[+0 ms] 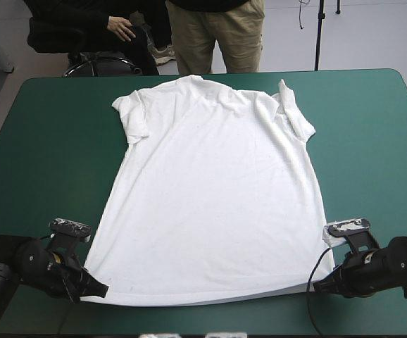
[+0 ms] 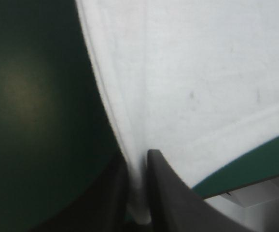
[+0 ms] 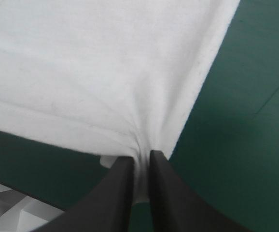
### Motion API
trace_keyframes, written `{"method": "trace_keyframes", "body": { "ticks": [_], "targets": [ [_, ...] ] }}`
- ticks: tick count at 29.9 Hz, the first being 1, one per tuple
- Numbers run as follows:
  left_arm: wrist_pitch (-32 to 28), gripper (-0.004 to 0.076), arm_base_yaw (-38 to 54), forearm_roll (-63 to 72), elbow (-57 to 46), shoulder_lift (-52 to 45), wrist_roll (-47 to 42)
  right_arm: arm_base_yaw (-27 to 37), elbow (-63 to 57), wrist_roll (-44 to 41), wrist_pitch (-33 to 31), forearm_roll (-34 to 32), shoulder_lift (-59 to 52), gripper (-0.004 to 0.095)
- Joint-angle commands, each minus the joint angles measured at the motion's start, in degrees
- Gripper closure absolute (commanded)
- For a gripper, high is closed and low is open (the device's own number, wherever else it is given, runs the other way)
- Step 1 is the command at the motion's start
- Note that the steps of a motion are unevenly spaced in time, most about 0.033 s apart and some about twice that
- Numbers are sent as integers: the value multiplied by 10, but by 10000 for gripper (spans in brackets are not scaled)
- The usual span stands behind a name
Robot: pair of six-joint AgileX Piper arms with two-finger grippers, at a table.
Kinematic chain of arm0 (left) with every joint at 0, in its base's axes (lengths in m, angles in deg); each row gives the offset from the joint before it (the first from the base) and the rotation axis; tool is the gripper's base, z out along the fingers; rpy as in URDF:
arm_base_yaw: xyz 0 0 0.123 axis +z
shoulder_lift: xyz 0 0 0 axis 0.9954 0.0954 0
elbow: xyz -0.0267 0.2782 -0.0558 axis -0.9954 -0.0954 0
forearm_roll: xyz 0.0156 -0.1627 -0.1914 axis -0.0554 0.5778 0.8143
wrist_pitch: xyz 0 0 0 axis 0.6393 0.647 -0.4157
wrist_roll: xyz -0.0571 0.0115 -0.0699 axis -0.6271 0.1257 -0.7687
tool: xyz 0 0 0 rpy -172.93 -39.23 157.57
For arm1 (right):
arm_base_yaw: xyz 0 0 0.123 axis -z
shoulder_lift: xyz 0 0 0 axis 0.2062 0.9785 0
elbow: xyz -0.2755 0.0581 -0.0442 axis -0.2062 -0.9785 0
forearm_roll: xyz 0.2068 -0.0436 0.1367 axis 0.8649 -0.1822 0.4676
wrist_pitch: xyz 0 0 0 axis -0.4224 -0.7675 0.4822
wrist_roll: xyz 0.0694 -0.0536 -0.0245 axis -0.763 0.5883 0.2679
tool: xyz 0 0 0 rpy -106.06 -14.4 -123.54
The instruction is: Fold the cloth
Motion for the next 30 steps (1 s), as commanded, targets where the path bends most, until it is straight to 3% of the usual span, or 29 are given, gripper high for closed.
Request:
{"method": "trace_keyframes", "body": {
  "ticks": [1,4,6,11,15,30],
  "targets": [
    [2,430,-1,35,14,-4,13,5,19,7,3,5,-6,537],
    [-12,281,-1,53,19,-5,13,5,35,4,0,8,-6,388],
    [-25,244,-1,56,34,-6,13,5,60,2,-1,8,-6,369],
    [-130,243,-1,3,120,4,-39,5,153,1,23,4,-6,370],
    [-194,243,-1,-54,186,70,-81,5,211,3,75,-1,4,371],
    [-224,243,49,-3,452,464,-68,5,250,33,92,16,109,401]
  ]
}}
